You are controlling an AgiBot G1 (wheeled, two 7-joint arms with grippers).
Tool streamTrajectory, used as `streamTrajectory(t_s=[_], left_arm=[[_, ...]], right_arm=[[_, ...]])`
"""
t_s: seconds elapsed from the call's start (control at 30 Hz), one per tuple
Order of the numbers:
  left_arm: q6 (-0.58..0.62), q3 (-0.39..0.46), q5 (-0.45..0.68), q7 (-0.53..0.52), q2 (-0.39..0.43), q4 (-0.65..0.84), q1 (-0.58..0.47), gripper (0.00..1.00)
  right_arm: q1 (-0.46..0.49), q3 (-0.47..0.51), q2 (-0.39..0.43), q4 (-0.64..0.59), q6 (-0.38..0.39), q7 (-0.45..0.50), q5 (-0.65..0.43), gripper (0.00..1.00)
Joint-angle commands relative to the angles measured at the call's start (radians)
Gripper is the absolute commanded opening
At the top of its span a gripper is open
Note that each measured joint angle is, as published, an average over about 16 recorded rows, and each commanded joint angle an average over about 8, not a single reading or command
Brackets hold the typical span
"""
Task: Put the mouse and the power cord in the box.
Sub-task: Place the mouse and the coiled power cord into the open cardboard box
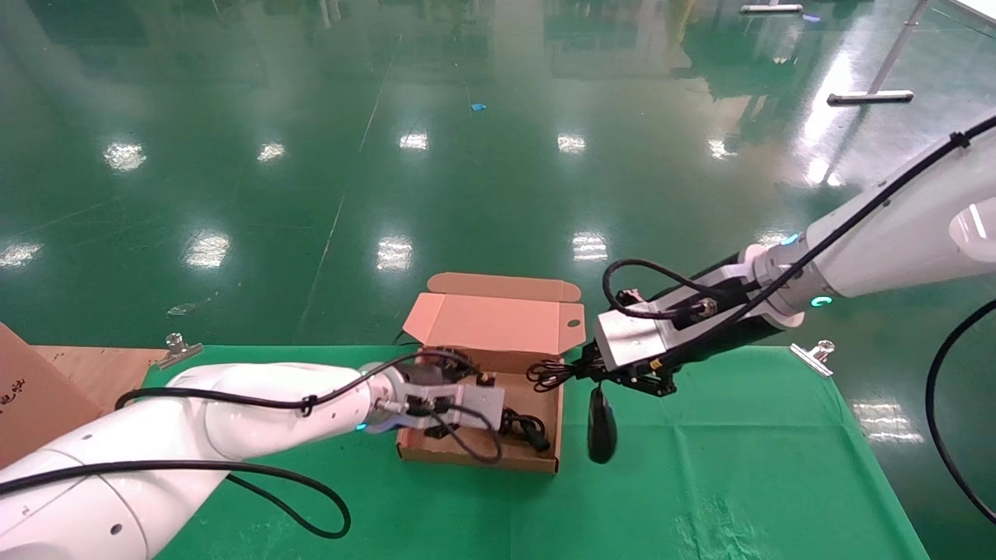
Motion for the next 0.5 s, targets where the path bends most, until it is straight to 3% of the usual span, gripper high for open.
streamTrajectory(t_s=[0.03, 0.3, 0.5], left_arm=[[-0.014, 0.001, -0.025, 0.006, 0.0, -0.003, -0.002, 1.0], [0.219, -0.093, -0.224, 0.12, -0.138, -0.051, -0.056, 1.0], [0.377, -0.188, -0.383, 0.267, -0.289, -0.069, -0.047, 1.0]], right_arm=[[0.005, 0.001, -0.005, 0.001, -0.007, 0.0, 0.001, 0.0], [-0.008, -0.004, -0.027, 0.062, -0.008, 0.042, 0.005, 0.0], [-0.059, -0.04, -0.04, 0.202, 0.055, 0.119, 0.007, 0.0]])
